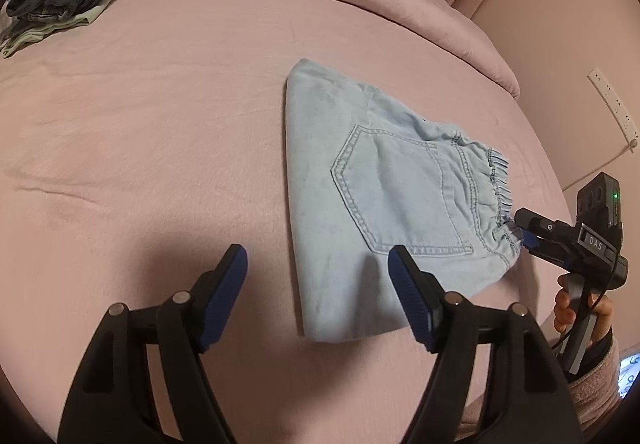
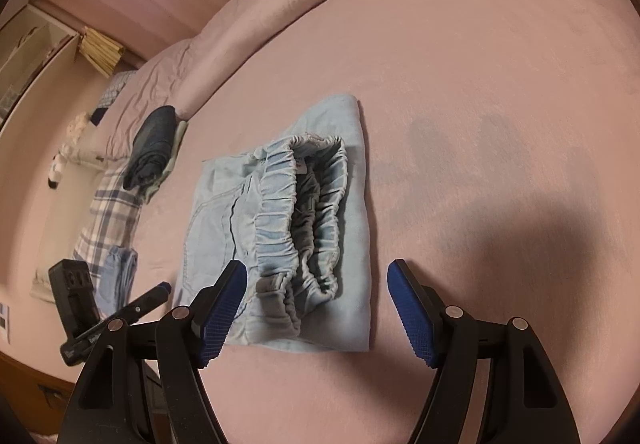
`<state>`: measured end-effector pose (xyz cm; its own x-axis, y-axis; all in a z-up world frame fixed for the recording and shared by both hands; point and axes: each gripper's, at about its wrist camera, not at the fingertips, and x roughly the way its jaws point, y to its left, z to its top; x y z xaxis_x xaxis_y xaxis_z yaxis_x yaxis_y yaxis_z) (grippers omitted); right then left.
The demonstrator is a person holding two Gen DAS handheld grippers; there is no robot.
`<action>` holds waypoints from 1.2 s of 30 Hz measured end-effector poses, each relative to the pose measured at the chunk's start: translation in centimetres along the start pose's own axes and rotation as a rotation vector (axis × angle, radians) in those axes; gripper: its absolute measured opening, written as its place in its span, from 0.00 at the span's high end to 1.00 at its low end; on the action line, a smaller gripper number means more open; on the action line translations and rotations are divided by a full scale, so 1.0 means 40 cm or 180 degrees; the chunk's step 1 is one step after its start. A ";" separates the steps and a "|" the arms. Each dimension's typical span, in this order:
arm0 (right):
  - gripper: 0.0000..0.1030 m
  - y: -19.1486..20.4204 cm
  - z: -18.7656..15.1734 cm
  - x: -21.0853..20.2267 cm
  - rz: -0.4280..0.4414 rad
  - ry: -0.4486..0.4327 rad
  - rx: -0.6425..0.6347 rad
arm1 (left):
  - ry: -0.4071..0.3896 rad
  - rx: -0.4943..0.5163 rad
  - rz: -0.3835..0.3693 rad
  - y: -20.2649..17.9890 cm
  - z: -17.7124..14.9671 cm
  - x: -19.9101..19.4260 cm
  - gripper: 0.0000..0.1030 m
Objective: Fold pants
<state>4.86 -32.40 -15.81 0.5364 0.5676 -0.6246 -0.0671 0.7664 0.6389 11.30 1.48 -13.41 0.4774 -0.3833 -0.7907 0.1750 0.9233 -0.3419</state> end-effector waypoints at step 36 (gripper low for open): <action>0.28 0.024 0.062 0.096 -0.0012 0.0254 -0.0197 | 0.0182 0.0060 -0.0100 -0.008 0.032 0.070 0.28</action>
<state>8.92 -30.23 -16.49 0.4682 0.5851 -0.6622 -0.1184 0.7842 0.6091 13.68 0.16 -14.88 0.4214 -0.4123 -0.8077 0.2055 0.9109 -0.3578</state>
